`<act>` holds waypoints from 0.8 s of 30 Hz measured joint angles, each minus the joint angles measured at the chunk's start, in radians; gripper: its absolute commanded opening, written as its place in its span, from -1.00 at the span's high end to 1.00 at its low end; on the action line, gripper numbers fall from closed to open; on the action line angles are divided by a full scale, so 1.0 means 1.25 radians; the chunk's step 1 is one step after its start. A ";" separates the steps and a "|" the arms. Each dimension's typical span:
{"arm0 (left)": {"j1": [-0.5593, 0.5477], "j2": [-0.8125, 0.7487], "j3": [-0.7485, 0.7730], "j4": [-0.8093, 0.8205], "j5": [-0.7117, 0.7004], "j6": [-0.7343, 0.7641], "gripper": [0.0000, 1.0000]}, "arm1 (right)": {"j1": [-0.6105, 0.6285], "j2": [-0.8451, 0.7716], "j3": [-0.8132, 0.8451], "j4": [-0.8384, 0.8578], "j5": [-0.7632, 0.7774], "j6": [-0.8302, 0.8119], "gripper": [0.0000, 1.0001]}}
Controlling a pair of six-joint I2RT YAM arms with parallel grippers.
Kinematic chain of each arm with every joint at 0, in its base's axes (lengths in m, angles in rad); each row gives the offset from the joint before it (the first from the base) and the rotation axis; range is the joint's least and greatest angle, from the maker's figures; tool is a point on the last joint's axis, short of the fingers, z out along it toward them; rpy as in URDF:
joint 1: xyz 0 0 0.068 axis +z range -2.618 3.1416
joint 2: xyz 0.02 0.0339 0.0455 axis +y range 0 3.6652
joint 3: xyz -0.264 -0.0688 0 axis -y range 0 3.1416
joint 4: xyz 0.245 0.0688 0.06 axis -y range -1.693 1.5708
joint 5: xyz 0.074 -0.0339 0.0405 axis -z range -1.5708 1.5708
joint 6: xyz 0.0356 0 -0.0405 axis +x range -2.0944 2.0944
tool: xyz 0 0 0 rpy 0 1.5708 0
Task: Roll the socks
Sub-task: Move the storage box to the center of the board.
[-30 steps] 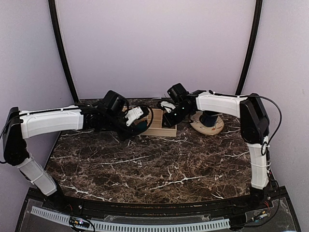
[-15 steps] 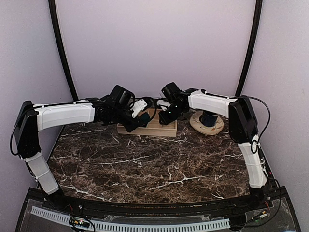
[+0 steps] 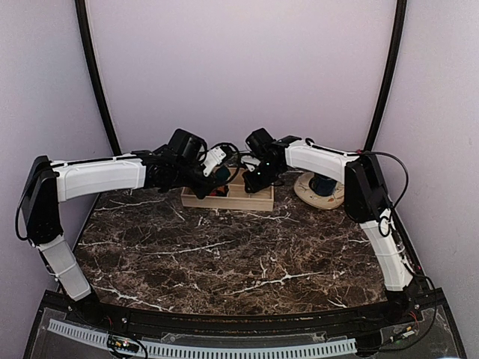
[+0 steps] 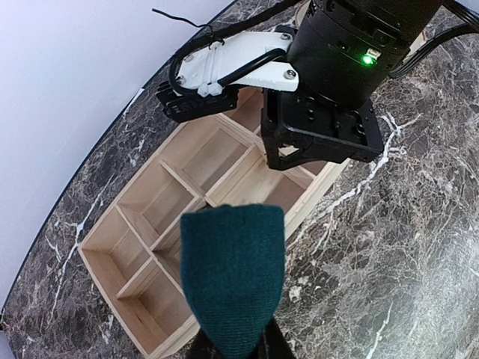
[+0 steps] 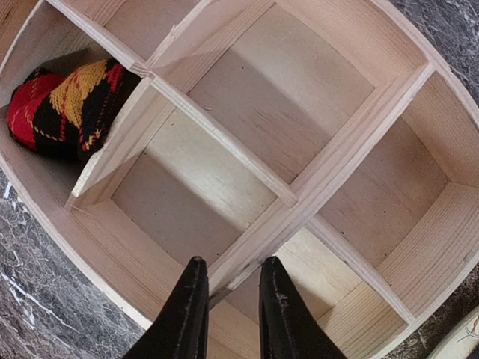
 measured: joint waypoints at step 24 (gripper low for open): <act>0.008 -0.110 -0.137 0.008 -0.095 -0.023 0.85 | 0.028 -0.086 -0.155 0.076 0.030 0.065 0.83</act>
